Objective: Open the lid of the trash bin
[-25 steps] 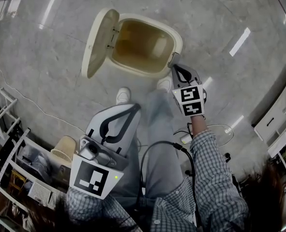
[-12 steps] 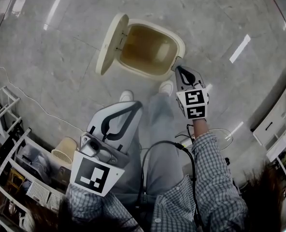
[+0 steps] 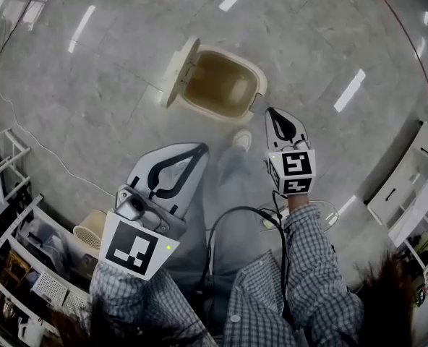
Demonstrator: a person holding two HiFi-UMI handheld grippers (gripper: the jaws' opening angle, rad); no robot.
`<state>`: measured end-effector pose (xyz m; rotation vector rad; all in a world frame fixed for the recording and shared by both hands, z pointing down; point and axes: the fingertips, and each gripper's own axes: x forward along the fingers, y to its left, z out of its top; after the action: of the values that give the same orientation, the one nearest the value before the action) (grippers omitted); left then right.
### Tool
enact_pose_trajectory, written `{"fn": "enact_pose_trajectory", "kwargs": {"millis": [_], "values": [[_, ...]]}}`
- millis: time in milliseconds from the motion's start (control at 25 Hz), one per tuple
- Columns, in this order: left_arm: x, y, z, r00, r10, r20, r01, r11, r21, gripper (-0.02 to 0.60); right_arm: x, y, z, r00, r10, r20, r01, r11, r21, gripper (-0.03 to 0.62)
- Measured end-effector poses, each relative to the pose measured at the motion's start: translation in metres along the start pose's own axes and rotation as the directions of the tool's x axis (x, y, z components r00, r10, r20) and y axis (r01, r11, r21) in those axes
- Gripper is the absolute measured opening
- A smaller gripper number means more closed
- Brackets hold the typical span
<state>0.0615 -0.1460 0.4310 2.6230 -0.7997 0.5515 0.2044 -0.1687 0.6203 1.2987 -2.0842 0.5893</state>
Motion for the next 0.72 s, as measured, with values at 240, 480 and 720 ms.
{"fn": "enact_pose_trajectory", "kwargs": {"millis": [240, 480, 720], "values": [[-0.030, 0.001, 0.037, 0.999, 0.030, 0.042, -0.031, 0.999, 0.024, 0.005, -0.049, 0.008, 0.043, 0.998, -0.024, 0.066, 0.023, 0.999, 0.025, 0.018], [-0.062, -0.001, 0.071, 0.995, 0.065, 0.082, -0.067, 0.998, 0.018, 0.005, -0.095, 0.013, 0.105, 0.984, -0.058, 0.170, 0.055, 0.998, 0.022, 0.018], [-0.091, -0.004, 0.111, 0.983, 0.088, 0.161, -0.086, 0.996, -0.023, 0.005, -0.145, 0.018, 0.162, 0.956, -0.092, 0.280, 0.090, 0.996, 0.021, 0.018]]}}
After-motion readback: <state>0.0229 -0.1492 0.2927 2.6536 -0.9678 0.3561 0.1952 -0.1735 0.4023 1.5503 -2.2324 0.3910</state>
